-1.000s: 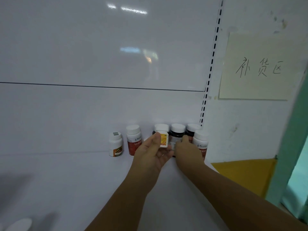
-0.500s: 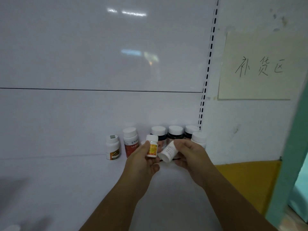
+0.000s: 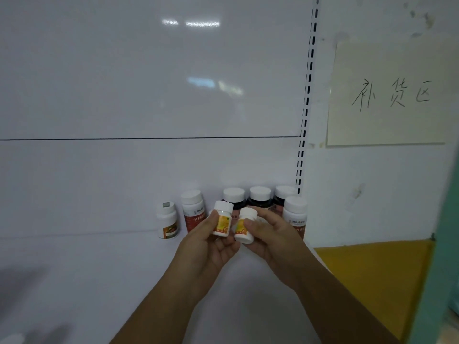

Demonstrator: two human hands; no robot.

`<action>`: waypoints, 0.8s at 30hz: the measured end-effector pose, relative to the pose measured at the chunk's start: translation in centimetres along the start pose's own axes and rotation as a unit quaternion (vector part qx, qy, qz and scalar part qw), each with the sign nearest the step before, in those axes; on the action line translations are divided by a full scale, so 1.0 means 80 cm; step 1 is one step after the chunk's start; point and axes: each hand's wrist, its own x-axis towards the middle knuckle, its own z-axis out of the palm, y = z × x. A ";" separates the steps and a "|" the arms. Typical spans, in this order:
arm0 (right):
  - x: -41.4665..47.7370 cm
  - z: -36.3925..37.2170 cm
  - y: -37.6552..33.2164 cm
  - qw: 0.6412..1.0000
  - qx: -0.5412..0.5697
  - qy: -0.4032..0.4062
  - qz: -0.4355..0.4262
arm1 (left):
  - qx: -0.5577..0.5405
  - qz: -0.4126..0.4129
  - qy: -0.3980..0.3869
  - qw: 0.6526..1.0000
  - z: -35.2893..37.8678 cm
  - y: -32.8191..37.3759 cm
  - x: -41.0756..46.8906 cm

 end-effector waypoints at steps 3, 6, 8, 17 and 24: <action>-0.003 0.002 -0.009 0.999 0.026 -0.027 -0.023 | 0.022 0.005 -0.005 1.000 0.005 0.005 -0.006; -0.007 0.005 -0.023 0.997 0.016 -0.050 -0.056 | 0.051 0.043 -0.023 0.998 0.017 0.011 -0.013; -0.011 0.008 -0.030 0.996 0.004 -0.053 -0.071 | 0.074 0.072 -0.031 0.994 0.025 0.017 -0.020; -0.042 0.081 -0.070 0.985 -0.072 -0.127 -0.095 | 0.261 0.158 0.005 0.952 0.000 0.100 -0.100; -0.070 0.214 -0.063 0.977 -0.097 -0.154 -0.112 | 0.369 0.212 0.052 0.904 -0.056 0.204 -0.194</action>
